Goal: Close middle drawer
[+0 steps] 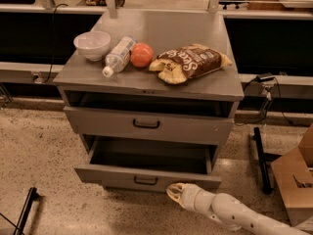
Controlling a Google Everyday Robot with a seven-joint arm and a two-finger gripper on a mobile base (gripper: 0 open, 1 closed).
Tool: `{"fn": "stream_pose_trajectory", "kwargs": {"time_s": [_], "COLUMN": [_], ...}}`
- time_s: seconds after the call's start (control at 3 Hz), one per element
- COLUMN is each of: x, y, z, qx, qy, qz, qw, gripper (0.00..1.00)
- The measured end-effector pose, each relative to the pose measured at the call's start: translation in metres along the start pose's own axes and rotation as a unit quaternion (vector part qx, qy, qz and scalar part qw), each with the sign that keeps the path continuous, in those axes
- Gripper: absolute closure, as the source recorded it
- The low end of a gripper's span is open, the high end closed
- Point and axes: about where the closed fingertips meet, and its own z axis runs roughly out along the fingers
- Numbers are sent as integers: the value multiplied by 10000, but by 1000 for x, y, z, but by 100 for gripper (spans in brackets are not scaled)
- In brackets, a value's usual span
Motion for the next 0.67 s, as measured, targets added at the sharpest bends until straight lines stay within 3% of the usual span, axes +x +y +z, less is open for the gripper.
{"fn": "stream_pose_trajectory", "kwargs": {"time_s": [0.67], "x": [1], "y": [-33], "z": [20], "qx": [210], "qy": [-54], "qz": [-178], "qw": [9996], "gripper": [100]}}
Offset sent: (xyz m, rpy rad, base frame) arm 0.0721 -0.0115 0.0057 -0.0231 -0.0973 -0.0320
